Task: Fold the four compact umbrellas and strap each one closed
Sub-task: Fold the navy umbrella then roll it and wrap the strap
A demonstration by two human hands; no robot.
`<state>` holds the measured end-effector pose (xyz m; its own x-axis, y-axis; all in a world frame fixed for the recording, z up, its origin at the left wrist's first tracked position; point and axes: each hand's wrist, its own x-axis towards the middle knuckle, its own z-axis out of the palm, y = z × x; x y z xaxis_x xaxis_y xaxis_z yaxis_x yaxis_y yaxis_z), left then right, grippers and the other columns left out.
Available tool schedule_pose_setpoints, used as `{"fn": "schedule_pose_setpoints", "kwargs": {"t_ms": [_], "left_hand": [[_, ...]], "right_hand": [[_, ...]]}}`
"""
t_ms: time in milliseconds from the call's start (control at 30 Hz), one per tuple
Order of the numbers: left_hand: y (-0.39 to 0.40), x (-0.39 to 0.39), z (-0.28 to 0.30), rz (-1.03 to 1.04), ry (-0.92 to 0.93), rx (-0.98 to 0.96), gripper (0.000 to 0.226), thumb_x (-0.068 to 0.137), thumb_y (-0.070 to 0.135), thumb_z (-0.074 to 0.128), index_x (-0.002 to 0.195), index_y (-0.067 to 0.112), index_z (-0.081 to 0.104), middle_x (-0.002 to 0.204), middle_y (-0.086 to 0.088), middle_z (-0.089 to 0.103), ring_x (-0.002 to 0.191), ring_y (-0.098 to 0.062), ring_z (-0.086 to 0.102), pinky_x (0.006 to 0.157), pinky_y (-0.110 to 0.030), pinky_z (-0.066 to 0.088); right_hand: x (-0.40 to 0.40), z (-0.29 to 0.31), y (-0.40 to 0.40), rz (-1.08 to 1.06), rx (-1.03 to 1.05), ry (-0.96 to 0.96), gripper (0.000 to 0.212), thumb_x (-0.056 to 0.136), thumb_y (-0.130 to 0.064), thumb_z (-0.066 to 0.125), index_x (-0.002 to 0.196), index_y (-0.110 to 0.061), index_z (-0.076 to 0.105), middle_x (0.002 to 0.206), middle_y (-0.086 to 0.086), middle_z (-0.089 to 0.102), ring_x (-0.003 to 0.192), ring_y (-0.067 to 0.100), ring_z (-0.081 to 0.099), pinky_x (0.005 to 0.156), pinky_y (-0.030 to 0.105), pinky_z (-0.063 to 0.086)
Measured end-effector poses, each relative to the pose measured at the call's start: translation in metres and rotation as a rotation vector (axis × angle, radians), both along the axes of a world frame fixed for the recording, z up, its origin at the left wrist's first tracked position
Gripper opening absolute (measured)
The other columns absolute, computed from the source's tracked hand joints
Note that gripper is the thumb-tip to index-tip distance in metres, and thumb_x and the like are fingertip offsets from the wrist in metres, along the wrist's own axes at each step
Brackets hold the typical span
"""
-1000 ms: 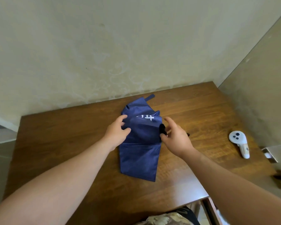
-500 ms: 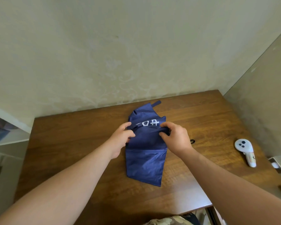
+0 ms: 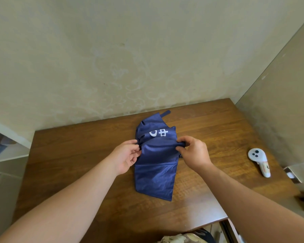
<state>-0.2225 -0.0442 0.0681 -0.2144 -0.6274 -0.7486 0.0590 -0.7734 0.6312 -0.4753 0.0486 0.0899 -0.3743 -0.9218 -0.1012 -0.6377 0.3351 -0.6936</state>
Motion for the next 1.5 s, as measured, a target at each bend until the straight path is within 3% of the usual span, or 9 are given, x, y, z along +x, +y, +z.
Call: {"fn": "schedule_pose_setpoints", "kwargs": {"t_ms": [200, 300, 533, 767, 933, 1067, 1200, 1367, 1500], "left_hand": [[0.014, -0.008, 0.009, -0.282, -0.108, 0.148, 0.045, 0.104, 0.051, 0.061, 0.144, 0.037, 0.045, 0.12, -0.007, 0.078, 0.09, -0.019, 0.067, 0.059, -0.026, 0.037], [0.013, -0.016, 0.006, -0.215, -0.15, 0.04, 0.079, 0.097, 0.035, 0.076, 0.16, 0.045, 0.03, 0.133, -0.001, 0.067, 0.105, -0.021, 0.069, 0.062, -0.027, 0.044], [0.001, -0.025, 0.009, 0.153, 0.126, 0.022, 0.043, 0.104, 0.006, 0.06, 0.14, 0.029, 0.06, 0.127, -0.011, 0.073, 0.111, -0.029, 0.074, 0.097, -0.043, 0.059], [0.012, -0.034, 0.015, -0.15, -0.071, 0.298, 0.042, 0.105, 0.046, 0.061, 0.137, 0.019, 0.054, 0.119, -0.018, 0.07, 0.101, -0.032, 0.073, 0.078, -0.04, 0.062], [0.002, -0.036, -0.002, 0.009, -0.15, 0.2, 0.073, 0.103, 0.019, 0.067, 0.162, 0.027, 0.025, 0.146, -0.022, 0.049, 0.095, -0.036, 0.066, 0.08, -0.058, 0.064], [0.001, -0.03, -0.004, 0.097, -0.013, 0.336, 0.043, 0.101, 0.005, 0.068, 0.141, 0.002, 0.055, 0.13, -0.023, 0.065, 0.107, -0.038, 0.072, 0.094, -0.049, 0.062], [0.0, -0.024, 0.001, 0.118, 0.094, 0.433, 0.033, 0.101, 0.01, 0.07, 0.131, 0.003, 0.059, 0.117, -0.025, 0.073, 0.103, -0.039, 0.076, 0.096, -0.045, 0.061], [-0.008, -0.03, 0.01, 0.137, 0.02, 0.144, 0.085, 0.101, 0.006, 0.066, 0.166, 0.037, 0.02, 0.116, -0.012, 0.077, 0.099, -0.027, 0.078, 0.077, -0.04, 0.062], [-0.01, -0.037, 0.019, 0.206, 0.053, -0.032, 0.071, 0.104, 0.0, 0.057, 0.161, 0.035, 0.031, 0.123, -0.013, 0.07, 0.108, -0.029, 0.072, 0.093, -0.044, 0.06]], "right_hand": [[0.002, 0.002, 0.008, 0.031, 0.018, -0.04, 0.021, 0.087, -0.012, 0.08, 0.101, -0.027, 0.076, 0.089, -0.021, 0.067, 0.085, -0.008, 0.061, 0.072, 0.003, 0.045], [0.001, 0.001, 0.012, 0.04, 0.037, -0.074, 0.021, 0.087, -0.01, 0.08, 0.101, -0.025, 0.076, 0.087, -0.021, 0.067, 0.081, -0.007, 0.062, 0.071, 0.004, 0.044], [-0.006, -0.005, 0.019, 0.038, 0.041, -0.075, 0.025, 0.085, -0.011, 0.082, 0.098, -0.031, 0.073, 0.094, -0.02, 0.069, 0.091, -0.001, 0.065, 0.074, 0.003, 0.042], [-0.004, -0.005, 0.018, 0.042, 0.018, -0.061, 0.028, 0.085, -0.008, 0.079, 0.093, -0.034, 0.072, 0.09, -0.02, 0.07, 0.084, -0.01, 0.063, 0.073, 0.004, 0.043], [-0.002, -0.004, 0.017, 0.052, 0.017, -0.054, 0.027, 0.085, -0.009, 0.079, 0.094, -0.034, 0.072, 0.091, -0.017, 0.072, 0.084, -0.004, 0.065, 0.073, 0.005, 0.046], [0.001, -0.003, 0.017, 0.077, 0.003, -0.029, 0.02, 0.086, -0.014, 0.08, 0.096, -0.03, 0.074, 0.095, -0.014, 0.075, 0.088, 0.005, 0.068, 0.082, 0.023, 0.055], [-0.002, -0.002, 0.017, 0.111, -0.024, 0.029, 0.017, 0.085, -0.014, 0.081, 0.097, -0.027, 0.076, 0.094, -0.015, 0.072, 0.09, 0.007, 0.066, 0.083, 0.025, 0.054], [-0.01, -0.008, 0.021, 0.165, -0.003, 0.114, 0.016, 0.087, -0.017, 0.08, 0.098, -0.026, 0.077, 0.095, -0.018, 0.07, 0.096, 0.01, 0.064, 0.085, 0.025, 0.051], [-0.009, -0.011, 0.022, 0.197, -0.021, 0.178, 0.013, 0.086, -0.017, 0.081, 0.094, -0.026, 0.077, 0.092, -0.019, 0.068, 0.094, 0.011, 0.062, 0.082, 0.027, 0.05]]}}
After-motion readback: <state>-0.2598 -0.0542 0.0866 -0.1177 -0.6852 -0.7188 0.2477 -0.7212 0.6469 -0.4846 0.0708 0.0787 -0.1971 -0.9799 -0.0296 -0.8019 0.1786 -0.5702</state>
